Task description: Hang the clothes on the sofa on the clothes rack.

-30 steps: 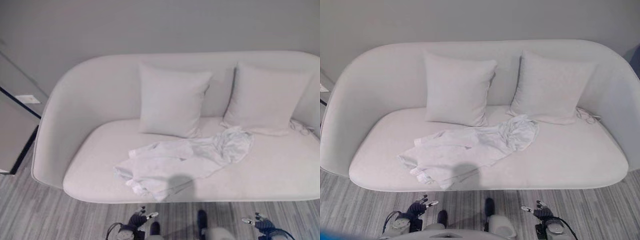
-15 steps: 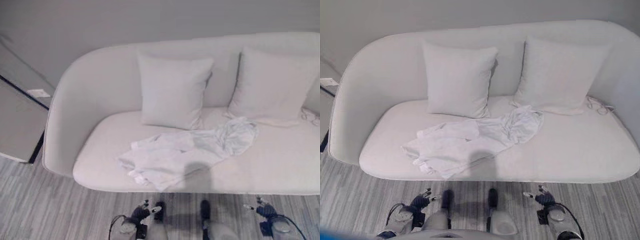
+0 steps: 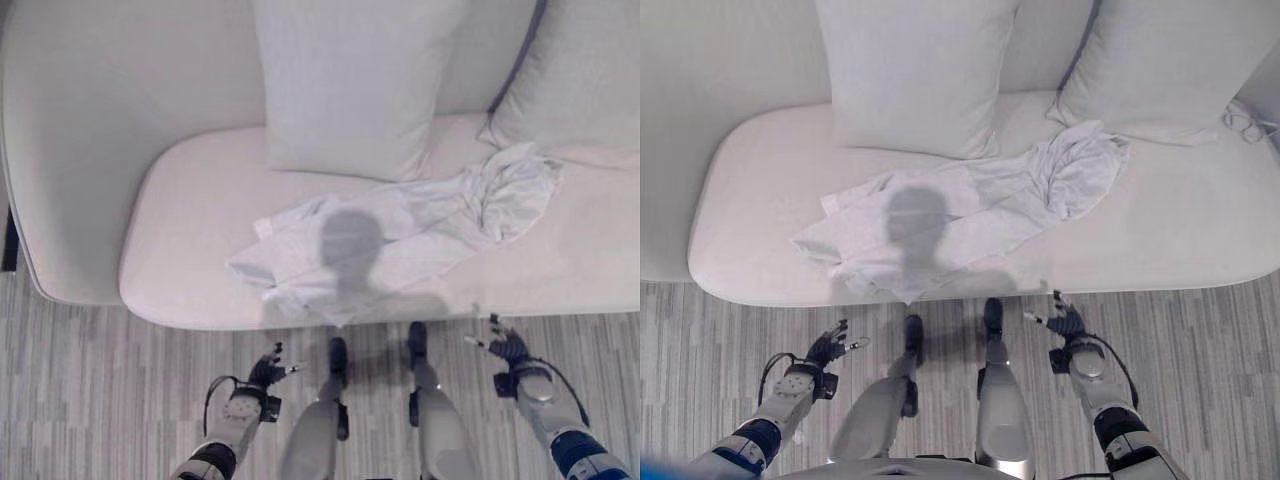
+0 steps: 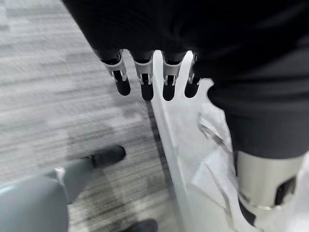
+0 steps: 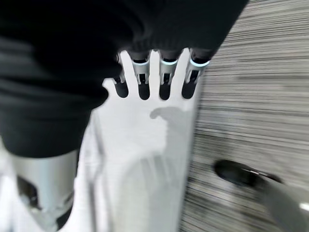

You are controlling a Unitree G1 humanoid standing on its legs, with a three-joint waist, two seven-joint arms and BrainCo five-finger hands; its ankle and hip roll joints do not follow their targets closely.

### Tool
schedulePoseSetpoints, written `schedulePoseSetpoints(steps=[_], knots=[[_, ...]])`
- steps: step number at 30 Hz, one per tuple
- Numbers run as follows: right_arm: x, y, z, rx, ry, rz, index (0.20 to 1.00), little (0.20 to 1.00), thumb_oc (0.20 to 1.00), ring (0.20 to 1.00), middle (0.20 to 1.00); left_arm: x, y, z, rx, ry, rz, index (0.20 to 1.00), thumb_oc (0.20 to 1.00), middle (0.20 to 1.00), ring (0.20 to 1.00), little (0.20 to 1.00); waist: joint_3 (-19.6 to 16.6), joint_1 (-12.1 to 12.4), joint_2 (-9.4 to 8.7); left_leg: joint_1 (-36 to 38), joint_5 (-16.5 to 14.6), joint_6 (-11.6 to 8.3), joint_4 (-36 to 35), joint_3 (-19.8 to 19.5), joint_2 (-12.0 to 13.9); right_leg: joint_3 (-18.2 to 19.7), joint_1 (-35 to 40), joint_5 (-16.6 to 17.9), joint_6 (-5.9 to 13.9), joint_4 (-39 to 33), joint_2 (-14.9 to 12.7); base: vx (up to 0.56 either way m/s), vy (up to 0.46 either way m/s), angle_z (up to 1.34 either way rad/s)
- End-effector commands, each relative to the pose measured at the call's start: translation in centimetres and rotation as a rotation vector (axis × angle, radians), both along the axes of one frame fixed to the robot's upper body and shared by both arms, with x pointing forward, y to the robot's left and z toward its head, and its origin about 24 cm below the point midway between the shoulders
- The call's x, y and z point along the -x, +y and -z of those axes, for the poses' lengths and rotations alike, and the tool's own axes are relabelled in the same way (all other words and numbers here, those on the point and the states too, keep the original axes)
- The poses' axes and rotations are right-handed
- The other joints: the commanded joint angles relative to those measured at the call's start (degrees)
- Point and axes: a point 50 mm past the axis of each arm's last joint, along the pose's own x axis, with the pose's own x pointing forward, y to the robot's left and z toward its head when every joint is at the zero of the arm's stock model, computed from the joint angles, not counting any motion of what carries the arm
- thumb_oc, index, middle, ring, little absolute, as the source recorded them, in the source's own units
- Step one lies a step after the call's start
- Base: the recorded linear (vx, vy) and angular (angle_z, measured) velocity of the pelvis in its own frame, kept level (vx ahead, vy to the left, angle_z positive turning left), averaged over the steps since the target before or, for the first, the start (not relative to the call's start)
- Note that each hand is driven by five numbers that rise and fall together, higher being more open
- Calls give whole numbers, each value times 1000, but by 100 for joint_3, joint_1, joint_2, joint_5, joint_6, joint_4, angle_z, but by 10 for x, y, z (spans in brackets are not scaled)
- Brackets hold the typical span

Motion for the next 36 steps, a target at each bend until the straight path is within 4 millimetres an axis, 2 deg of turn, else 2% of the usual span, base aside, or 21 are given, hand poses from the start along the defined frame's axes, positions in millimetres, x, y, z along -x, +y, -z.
schedulePoseSetpoints(steps=[1, 2, 3, 4, 6, 7, 8, 9, 10, 13, 16, 18, 24, 30, 33, 34, 36], knots=[[-2, -15, -16, 123, -75, -11, 1000, 1000, 1000, 1000, 1000, 3, 10, 0, 8, -14, -69, 1000, 1000, 1000, 1000, 1000, -387, 18, -47, -67, -110, -248, 45, -251, 312, 72, 9, -155, 393, 67, -202, 0, 0, 0], [-17, -17, -41, 191, -177, -11, 1000, 1000, 1000, 1000, 1000, 0, 7, -3, 7, -37, -59, 1000, 1000, 1000, 1000, 1000, -322, 36, -42, -173, -101, -239, 45, -291, 298, 54, -91, -132, 416, 67, -216, 0, 0, 0], [-17, -17, -41, 191, -178, -11, 1000, 1000, 1000, 1000, 1000, 0, 7, -3, 7, -37, -59, 1000, 1000, 1000, 1000, 1000, -323, 35, -41, -176, -101, -239, 45, -292, 298, 53, -94, -132, 416, 67, -216, 0, 0, 0], [-29, -17, -62, 197, -267, 10, 1000, 1000, 1000, 1000, 1000, 0, 5, -3, 11, -43, -61, 1000, 1000, 1000, 1000, 1000, -300, 58, -24, -225, -93, -235, 45, -302, 284, 37, -126, -120, 428, 67, -227, 0, 0, 0], [-32, -17, -69, 187, -299, 23, 1000, 1000, 1000, 1000, 1000, 0, 5, -4, 12, -45, -60, 1000, 1000, 1000, 1000, 1000, -296, 65, -19, -235, -92, -233, 45, -306, 276, 33, -137, -110, 434, 67, -237, 9, 17, -5], [-35, -20, -82, 156, -365, 62, 1000, 1000, 1000, 1000, 1000, 2, 4, -3, 15, -45, -61, 1000, 1000, 1000, 1000, 1000, -290, 70, -4, -247, -96, -228, 45, -305, 257, 33, -139, -103, 439, 67, -246, 0, 0, 0], [-35, -20, -82, 156, -365, 62, 1000, 1000, 1000, 1000, 1000, 2, 4, -3, 15, -45, -61, 1000, 1000, 1000, 1000, 1000, -290, 70, -4, -247, -96, -228, 45, -305, 257, 33, -139, -103, 439, 67, -246, 11, 20, 4], [-37, -20, -89, 143, -403, 76, 1000, 1000, 1000, 1000, 1000, 4, 4, -2, 12, -38, -60, 1000, 1000, 1000, 1000, 1000, -288, 68, -1, -248, -102, -226, 45, -300, 250, 37, -140, -102, 441, 67, -253, 16, 22, 6], [-37, -23, -105, 139, -480, 90, 1000, 1000, 1000, 1000, 1000, 7, 3, 0, 16, -35, -58, 1000, 1000, 1000, 1000, 1000, -283, 83, 21, -250, -119, -222, 45, -308, 227, 28, -139, -105, 456, 67, -273, 16, 22, 6], [-43, -22, -113, 186, -494, 77, 1000, 1000, 1000, 1000, 1000, 8, 2, 0, 16, -33, -51, 1000, 1000, 1000, 1000, 1000, -271, 115, 40, -264, -123, -211, 45, -330, 208, 10, -155, -98, 466, 67, -293, 4, 5, 3], [-55, -18, -125, 304, -500, 32, 1000, 1000, 1000, 1000, 1000, 6, 0, -2, 22, -46, -45, 1000, 1000, 1000, 1000, 1000, -240, 172, 70, -295, -108, -206, 45, -358, 186, -10, -170, -88, 470, 67, -307, 0, 0, 0], [-75, -9, -138, 430, -480, -20, 1000, 1000, 1000, 1000, 1000, 6, -3, -3, 30, -50, -23, 1000, 1000, 1000, 1000, 1000, -187, 275, 120, -356, -69, -210, 45, -391, 163, -27, -196, -67, 460, 67, -322, -15, -1, 1], [-98, 5, -139, 428, -411, -61, 1000, 1000, 1000, 1000, 1000, 7, -11, -1, 55, -44, -4, 1000, 1000, 1000, 1000, 1000, -108, 382, 176, -432, -16, -219, 45, -432, 137, -61, -223, -42, 445, 67, -327, -13, -1, 7], [-116, 9, -139, 385, -320, -62, 1000, 1000, 1000, 1000, 1000, 9, -13, -1, 63, -39, 10, 1000, 1000, 1000, 1000, 1000, -45, 513, 249, -508, 46, -230, 45, -490, 106, -90, -240, -22, 432, 67, -349, -3, -1, 5], [-121, 4, -140, 407, -274, -45, 1000, 1000, 1000, 1000, 1000, 11, -11, -2, 82, -48, -5, 1000, 1000, 1000, 1000, 1000, 4, 583, 310, -560, 78, -235, 45, -536, 79, -109, -242, -13, 431, 67, -359, -21, -5, 10], [-123, -11, -146, 458, -230, 2, 1000, 1000, 1000, 1000, 1000, 6, -12, -13, 113, -107, 0, 1000, 1000, 1000, 1000, 1000, 59, 668, 410, -634, 115, -246, 45, -586, 47, -158, -268, 2, 441, 67, -387, -16, 3, 17], [-123, -16, -147, 483, -214, 21, 1000, 1000, 1000, 1000, 1000, 4, -12, -17, 125, -131, 1, 1000, 1000, 1000, 1000, 1000, 77, 700, 441, -663, 131, -249, 45, -604, 36, -181, -277, 7, 442, 67, -392, -20, 1, 13]])
